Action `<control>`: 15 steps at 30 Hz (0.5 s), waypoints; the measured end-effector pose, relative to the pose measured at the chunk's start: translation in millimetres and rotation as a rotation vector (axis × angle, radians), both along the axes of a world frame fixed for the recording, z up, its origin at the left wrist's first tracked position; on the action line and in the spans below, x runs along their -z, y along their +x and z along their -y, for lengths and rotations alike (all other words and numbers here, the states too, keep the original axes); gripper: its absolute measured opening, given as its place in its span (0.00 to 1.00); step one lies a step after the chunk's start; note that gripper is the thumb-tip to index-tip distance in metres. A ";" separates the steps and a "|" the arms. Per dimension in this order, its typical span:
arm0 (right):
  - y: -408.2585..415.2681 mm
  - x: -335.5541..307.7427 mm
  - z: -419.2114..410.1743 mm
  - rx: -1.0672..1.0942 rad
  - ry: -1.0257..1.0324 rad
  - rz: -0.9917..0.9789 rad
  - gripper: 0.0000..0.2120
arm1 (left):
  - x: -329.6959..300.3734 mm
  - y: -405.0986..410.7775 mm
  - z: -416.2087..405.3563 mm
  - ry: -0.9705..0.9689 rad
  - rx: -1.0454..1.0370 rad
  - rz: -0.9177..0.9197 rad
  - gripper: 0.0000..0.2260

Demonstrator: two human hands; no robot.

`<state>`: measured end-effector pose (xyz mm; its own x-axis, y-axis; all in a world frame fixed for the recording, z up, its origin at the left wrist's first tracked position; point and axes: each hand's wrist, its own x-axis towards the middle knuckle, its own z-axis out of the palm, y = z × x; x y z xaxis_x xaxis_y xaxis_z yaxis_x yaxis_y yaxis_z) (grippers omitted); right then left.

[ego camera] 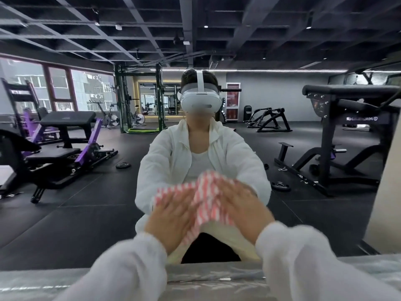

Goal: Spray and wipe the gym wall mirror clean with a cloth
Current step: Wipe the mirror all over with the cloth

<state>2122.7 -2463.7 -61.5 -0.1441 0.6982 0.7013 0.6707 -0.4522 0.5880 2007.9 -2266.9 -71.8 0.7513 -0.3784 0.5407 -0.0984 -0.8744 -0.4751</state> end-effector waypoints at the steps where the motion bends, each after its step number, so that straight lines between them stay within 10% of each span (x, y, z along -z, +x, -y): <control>1: 2.1 -30.2 0.4 -0.006 0.060 0.021 0.23 | -28.3 5.3 2.9 -0.024 -0.060 0.083 0.28; 9: -6.6 -233.5 11.1 0.177 0.295 -0.057 0.31 | -228.6 27.3 11.2 0.116 -0.178 0.465 0.24; 15: 1.3 -252.0 13.3 0.011 0.331 -0.191 0.23 | -265.4 38.1 34.5 -0.088 -0.145 0.574 0.24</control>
